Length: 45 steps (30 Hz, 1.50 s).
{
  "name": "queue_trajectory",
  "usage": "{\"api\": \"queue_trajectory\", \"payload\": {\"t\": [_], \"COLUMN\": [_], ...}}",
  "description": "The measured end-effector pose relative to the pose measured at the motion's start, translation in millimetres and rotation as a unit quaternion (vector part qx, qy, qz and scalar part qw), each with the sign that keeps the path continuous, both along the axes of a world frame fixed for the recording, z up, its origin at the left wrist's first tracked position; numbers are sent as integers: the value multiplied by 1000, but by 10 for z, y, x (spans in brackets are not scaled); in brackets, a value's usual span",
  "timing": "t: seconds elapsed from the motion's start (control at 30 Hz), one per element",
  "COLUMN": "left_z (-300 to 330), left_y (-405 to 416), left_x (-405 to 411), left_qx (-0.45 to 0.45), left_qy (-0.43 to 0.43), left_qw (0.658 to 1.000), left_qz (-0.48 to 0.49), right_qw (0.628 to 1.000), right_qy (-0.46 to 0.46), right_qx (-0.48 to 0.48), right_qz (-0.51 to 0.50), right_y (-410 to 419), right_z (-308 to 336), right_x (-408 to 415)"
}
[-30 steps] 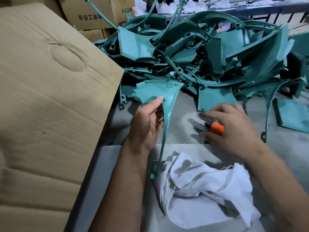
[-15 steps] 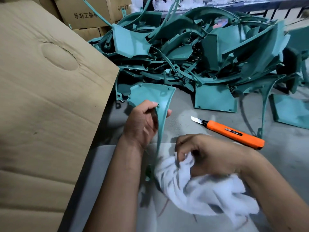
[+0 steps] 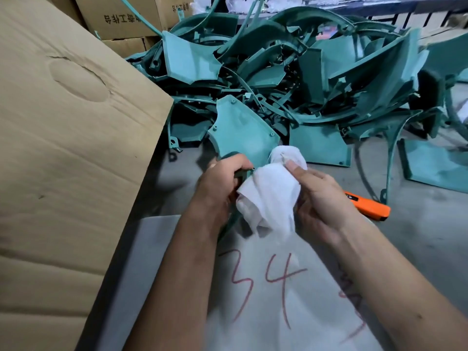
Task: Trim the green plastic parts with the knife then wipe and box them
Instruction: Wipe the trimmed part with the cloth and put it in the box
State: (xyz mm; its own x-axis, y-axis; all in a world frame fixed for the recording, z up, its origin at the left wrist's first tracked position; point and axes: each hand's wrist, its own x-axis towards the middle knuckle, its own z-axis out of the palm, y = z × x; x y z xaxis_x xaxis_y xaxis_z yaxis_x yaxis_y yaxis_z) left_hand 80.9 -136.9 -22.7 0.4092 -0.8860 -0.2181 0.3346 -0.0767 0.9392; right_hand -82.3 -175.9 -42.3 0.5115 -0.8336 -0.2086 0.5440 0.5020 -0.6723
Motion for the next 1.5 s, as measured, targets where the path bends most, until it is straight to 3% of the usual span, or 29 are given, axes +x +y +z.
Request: {"api": "queue_trajectory", "payload": {"t": [0.1, 0.27, 0.53, 0.77, 0.87, 1.0, 1.13, 1.23, 1.33, 1.5], "left_z": [-11, 34, 24, -42, -72, -133, -109, -84, -48, 16], "left_y": [-37, -56, -37, 24, 13, -75, -114, -138, -140, -125], "left_x": [-112, -300, -347, -169, -210, -318, -350, -262, -265, -226], "left_qx": [-10, -162, -245, -183, -171, -211, -250, -272, -274, -253], "left_qy": [-91, 10, -157, -186, -184, -142, -105, -128, -127, -95], "left_qw": [995, 982, 957, 958, 954, 960, 963, 953, 952, 963], "left_qz": [36, 96, 21, -116, -162, -115, -5, 47, 44, -26], "right_qw": [999, 987, 990, 988, 978, 982, 996, 998, 993, 993], "right_qy": [24, 70, 96, 67, 87, 73, 14, 4, 58, 6], "right_qx": [-46, -141, -88, -6, -60, -36, -34, -68, -103, -101], "right_qz": [1, -8, -60, -142, -178, -169, -79, -12, -19, -66], "right_y": [73, 115, 162, -76, -216, -127, 160, 282, 261, 209], "right_z": [-41, -73, 10, 76, 52, 24, 49, 16, -53, -6], "right_x": [111, 134, 94, -39, -212, -123, 194, 272, 233, 208]}}
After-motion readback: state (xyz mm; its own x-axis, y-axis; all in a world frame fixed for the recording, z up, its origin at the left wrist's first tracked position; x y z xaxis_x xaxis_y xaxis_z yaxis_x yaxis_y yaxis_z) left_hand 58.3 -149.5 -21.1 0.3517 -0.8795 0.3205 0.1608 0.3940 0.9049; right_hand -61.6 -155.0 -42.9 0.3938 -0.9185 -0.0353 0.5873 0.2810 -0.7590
